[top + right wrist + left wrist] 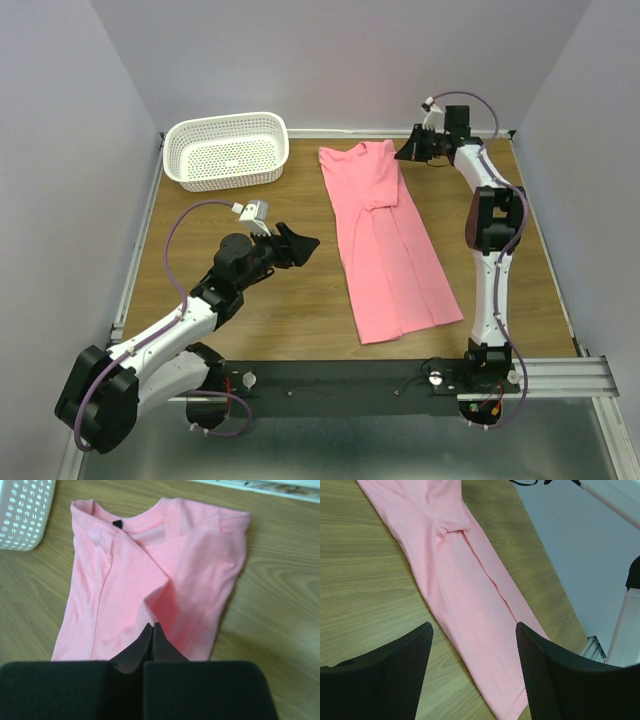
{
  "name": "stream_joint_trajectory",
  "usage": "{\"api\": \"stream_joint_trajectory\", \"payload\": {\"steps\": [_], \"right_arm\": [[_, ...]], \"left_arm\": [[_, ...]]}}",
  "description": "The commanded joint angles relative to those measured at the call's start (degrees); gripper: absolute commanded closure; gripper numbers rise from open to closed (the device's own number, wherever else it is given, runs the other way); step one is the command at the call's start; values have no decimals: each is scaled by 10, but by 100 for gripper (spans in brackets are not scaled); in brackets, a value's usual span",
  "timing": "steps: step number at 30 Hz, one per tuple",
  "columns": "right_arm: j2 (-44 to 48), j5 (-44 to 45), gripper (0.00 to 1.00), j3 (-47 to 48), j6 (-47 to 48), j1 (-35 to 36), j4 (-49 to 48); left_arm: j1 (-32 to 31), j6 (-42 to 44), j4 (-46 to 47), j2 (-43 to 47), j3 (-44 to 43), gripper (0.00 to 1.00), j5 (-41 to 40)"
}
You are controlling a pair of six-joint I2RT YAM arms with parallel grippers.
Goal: Fold and stack the t-shirts
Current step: Fold the tshirt
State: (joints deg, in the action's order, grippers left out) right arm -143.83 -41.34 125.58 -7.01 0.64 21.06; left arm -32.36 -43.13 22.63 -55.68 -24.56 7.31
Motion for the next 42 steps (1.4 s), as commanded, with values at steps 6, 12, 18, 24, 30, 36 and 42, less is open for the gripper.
{"api": "stream_joint_trajectory", "payload": {"steps": [6,12,18,24,30,36,42], "right_arm": [[46,71,99,-54,49,87,11],[62,117,99,-81,66,117,16],[79,170,99,-91,89,124,18],[95,166,99,-101,90,124,18],[93,155,98,-118,108,155,30],[81,159,75,-114,132,190,64],[165,176,53,-161,185,183,72]], "left_arm": [[4,2,5,9,15,25,-2],[5,2,3,17,20,25,-3],[8,4,0,22,18,25,-2],[9,6,0,19,17,25,-1],[10,9,0,20,13,25,1],[11,9,-3,20,8,25,1],[13,12,-2,22,7,24,-1]]}}
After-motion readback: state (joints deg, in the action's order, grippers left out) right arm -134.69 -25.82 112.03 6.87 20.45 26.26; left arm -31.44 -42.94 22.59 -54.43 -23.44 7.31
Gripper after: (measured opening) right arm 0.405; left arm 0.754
